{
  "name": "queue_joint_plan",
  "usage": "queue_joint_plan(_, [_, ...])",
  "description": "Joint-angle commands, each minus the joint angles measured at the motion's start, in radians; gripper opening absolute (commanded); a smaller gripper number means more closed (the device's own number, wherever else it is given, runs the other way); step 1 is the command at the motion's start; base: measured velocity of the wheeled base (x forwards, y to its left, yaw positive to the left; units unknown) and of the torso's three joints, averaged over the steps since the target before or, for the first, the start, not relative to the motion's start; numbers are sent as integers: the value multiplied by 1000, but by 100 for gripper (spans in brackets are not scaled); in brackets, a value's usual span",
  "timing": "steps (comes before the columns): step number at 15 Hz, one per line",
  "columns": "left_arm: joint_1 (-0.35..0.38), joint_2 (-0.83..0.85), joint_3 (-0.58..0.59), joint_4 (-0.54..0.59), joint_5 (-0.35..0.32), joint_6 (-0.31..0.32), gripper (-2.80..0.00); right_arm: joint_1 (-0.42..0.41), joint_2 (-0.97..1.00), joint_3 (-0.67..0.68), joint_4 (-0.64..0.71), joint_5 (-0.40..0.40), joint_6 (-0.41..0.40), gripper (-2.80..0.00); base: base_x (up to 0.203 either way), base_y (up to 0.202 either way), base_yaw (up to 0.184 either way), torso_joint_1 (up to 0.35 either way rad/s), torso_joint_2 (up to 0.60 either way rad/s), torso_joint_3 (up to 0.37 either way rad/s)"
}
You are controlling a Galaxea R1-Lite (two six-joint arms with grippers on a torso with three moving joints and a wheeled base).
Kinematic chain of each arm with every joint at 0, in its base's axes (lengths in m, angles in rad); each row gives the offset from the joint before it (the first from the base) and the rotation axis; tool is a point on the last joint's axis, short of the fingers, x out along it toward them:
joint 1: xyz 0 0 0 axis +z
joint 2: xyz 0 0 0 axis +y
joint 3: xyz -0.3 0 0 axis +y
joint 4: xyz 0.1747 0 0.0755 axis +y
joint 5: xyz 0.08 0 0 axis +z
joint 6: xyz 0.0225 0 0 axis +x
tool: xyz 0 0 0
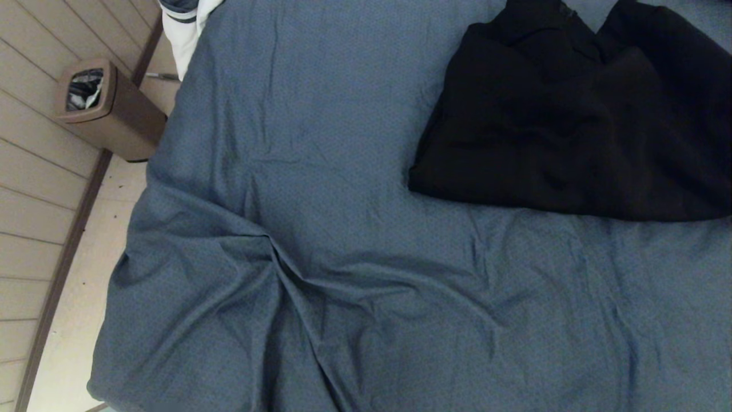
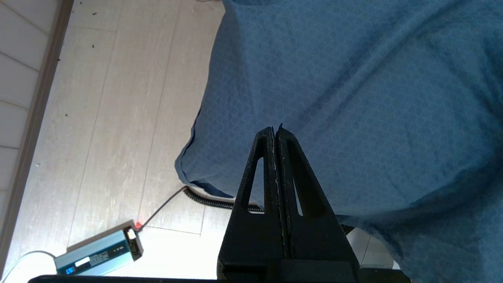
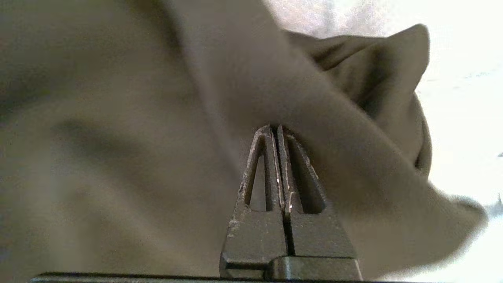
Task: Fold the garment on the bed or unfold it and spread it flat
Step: Unfold the black sweatshirt
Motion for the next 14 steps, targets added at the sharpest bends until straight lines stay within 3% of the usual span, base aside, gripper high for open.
queue_joint_plan(1, [0, 0, 1, 0, 0, 0, -280, -10, 63, -7, -70, -51, -7, -280, 0, 0, 0, 0, 0, 0])
queue_joint_plan(6, [0, 0, 0, 0, 0, 0, -280, -191, 92, -12, -113, -52, -50, -280, 0, 0, 0, 0, 0, 0])
queue_joint_plan(9, [0, 0, -2, 0, 0, 0, -280, -265, 103, -2, -130, -13, -62, -280, 0, 0, 0, 0, 0, 0])
queue_joint_plan(14, [0, 1, 1, 0, 3, 0, -280, -273, 30, -6, -116, 23, -31, -280, 0, 0, 0, 0, 0, 0])
